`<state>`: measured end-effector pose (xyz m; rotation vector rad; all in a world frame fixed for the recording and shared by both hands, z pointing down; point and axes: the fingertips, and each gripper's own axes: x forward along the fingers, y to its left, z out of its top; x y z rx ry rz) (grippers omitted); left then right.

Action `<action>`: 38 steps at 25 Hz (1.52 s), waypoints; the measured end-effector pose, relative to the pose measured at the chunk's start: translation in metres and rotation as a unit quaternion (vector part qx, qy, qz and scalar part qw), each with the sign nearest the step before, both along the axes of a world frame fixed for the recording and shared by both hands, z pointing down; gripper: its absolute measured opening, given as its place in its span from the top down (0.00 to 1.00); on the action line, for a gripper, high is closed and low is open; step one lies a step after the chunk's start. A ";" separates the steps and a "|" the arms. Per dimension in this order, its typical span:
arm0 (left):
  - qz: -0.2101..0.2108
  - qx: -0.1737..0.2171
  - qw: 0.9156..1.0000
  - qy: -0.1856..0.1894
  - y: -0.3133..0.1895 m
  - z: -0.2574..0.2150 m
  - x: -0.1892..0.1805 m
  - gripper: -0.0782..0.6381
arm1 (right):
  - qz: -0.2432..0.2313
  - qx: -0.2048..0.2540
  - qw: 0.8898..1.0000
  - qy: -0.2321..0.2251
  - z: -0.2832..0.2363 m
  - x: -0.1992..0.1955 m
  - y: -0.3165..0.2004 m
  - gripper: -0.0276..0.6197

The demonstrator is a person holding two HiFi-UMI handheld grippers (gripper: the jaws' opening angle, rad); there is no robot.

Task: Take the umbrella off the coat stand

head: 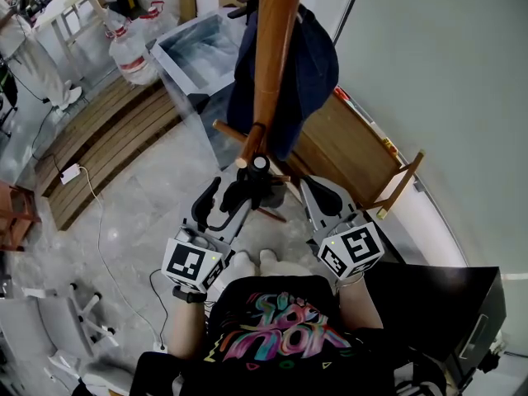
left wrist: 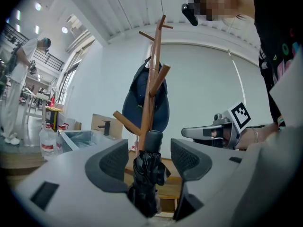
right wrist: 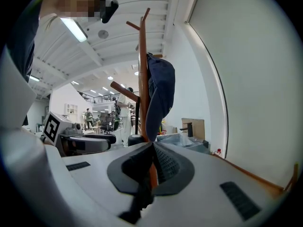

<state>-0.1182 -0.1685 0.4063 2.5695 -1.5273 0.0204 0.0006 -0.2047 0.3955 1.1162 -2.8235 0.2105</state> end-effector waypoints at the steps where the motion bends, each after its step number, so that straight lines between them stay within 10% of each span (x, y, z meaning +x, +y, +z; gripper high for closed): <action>1: 0.003 -0.005 1.000 -0.004 -0.001 0.004 0.001 0.52 | 0.002 -0.001 1.000 0.000 0.001 0.001 0.000 0.93; 38: 0.083 -0.068 0.991 -0.082 -0.047 0.119 0.031 0.45 | 0.035 -0.047 0.998 0.012 0.039 0.016 0.018 0.93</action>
